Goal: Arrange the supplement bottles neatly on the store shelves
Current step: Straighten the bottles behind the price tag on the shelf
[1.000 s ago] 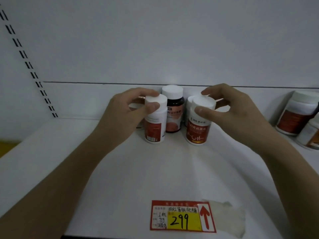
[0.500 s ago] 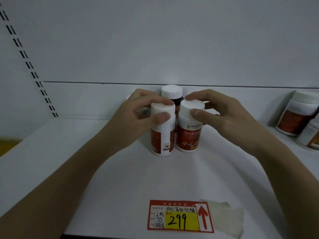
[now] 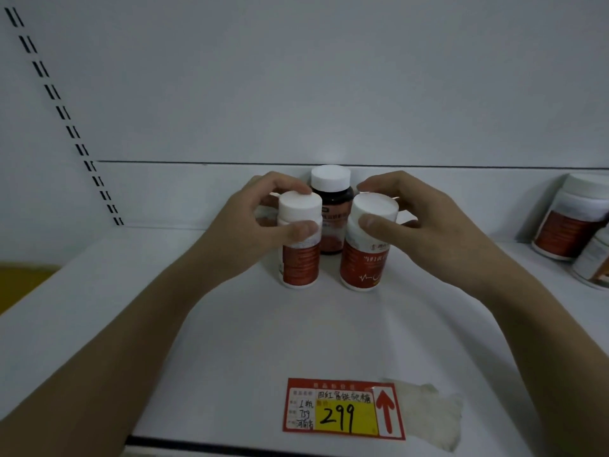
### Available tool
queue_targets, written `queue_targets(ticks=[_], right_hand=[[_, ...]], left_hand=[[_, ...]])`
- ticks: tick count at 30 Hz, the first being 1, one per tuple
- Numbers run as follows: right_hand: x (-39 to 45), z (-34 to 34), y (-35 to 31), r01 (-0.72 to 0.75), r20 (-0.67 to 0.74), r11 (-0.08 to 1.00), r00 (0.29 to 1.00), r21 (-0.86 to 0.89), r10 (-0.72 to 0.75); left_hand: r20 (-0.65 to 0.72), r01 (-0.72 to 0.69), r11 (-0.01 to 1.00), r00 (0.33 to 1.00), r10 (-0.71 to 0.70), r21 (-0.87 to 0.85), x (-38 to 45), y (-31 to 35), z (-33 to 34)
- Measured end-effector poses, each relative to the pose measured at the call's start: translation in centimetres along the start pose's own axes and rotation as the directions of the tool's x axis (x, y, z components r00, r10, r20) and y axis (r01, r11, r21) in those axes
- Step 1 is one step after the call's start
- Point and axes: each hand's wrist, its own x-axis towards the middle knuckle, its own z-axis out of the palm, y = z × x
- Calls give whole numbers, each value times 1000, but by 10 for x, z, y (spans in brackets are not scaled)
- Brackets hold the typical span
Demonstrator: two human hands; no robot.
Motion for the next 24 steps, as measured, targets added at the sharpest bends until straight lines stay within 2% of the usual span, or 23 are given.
queue_targets(ticks=[2,5,11,20,24], right_hand=[[1,0,-1,2,-28,1000,1000,-12,-3],[1,1,0,-22,-91,999,996,-31,19],[3,0,-1,-60,-61,996,997,-63,56],[-2,-1,-4,-46,-86,996,995,-71,40],[-5,3,-4,-118,-82,993,990,-17,117]], left_hand=[[56,8,1000,998,-7,-17,1,1,-7],[120,65,988,992,-49,-141,0,0,-11],[-10,47,998,999,-46,31,2,-3,-7],[31,32,999,999,-31,-11,2,0,-11],[57,46,994,998,-40,-99,3,-3,-7]])
